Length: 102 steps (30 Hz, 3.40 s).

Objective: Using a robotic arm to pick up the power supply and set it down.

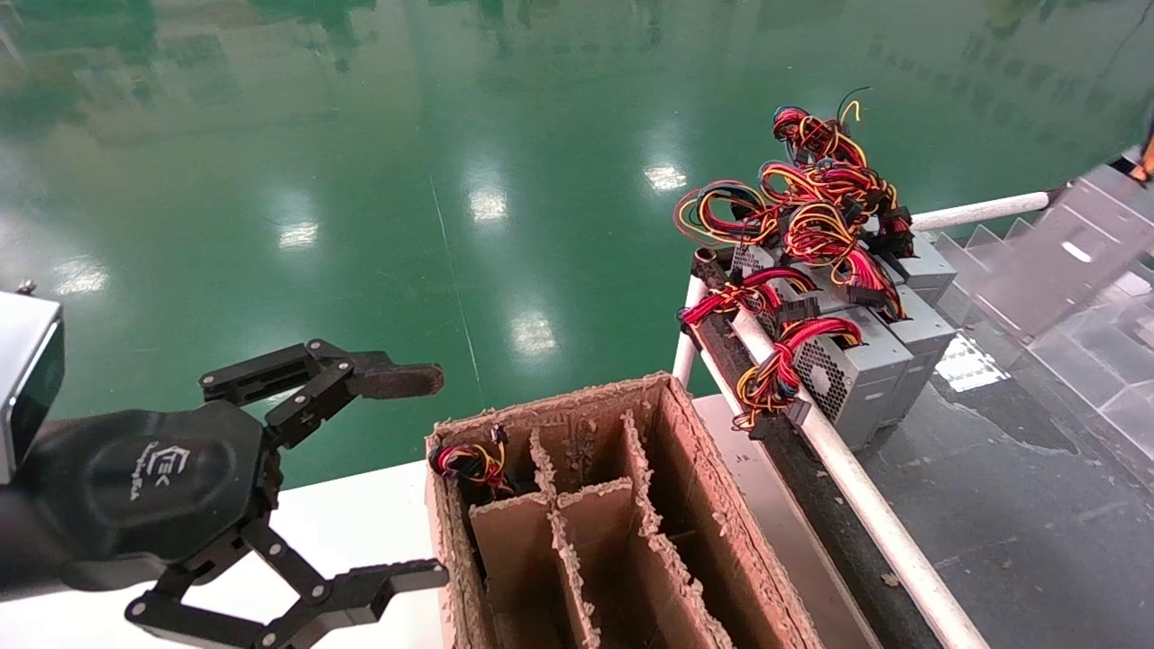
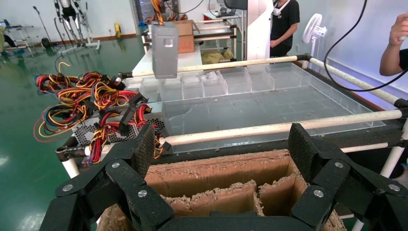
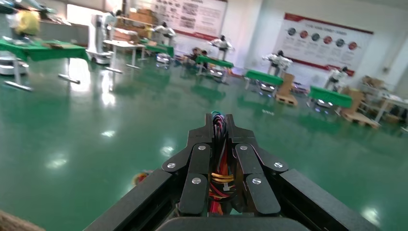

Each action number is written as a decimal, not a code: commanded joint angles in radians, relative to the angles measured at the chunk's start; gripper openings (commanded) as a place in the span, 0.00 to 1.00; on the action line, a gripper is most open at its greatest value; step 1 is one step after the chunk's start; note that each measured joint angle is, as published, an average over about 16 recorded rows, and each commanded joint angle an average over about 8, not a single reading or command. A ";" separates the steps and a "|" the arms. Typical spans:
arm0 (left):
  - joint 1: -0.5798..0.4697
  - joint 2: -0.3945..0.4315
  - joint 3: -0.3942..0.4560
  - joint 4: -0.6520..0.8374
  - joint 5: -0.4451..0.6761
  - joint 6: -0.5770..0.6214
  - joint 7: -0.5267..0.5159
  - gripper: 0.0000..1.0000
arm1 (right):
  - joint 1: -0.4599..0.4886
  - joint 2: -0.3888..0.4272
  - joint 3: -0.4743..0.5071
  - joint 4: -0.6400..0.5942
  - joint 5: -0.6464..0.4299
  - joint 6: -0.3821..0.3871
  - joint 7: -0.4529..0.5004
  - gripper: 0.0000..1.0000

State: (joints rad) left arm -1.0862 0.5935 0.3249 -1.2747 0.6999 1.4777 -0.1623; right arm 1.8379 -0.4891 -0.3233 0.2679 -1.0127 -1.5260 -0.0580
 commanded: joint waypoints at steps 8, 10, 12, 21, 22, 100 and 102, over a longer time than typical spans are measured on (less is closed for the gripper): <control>0.000 0.000 0.000 0.000 0.000 0.000 0.000 1.00 | 0.020 0.062 -0.031 -0.068 -0.051 -0.035 -0.022 0.00; 0.000 0.000 0.000 0.000 0.000 0.000 0.000 1.00 | 0.018 0.068 -0.038 -0.082 -0.059 -0.038 -0.022 0.00; 0.000 0.000 0.000 0.000 0.000 0.000 0.000 1.00 | 0.016 0.070 -0.045 -0.094 -0.066 -0.041 -0.022 0.00; 0.000 0.000 0.001 0.000 0.000 0.000 0.000 1.00 | -0.015 0.037 -0.070 -0.144 -0.086 -0.042 -0.041 0.00; 0.000 0.000 0.001 0.000 0.000 0.000 0.000 1.00 | -0.019 0.030 -0.072 -0.150 -0.087 -0.040 -0.046 0.00; -0.001 -0.001 0.002 0.001 -0.002 -0.001 0.001 1.00 | -0.123 -0.240 -0.032 -0.141 -0.003 0.146 -0.096 1.00; -0.001 -0.001 0.002 0.001 -0.002 -0.001 0.001 1.00 | -0.147 -0.236 -0.029 -0.098 0.007 0.142 -0.083 1.00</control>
State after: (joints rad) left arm -1.0867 0.5925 0.3273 -1.2741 0.6981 1.4763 -0.1608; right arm 1.6912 -0.7247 -0.3523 0.1696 -1.0053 -1.3841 -0.1411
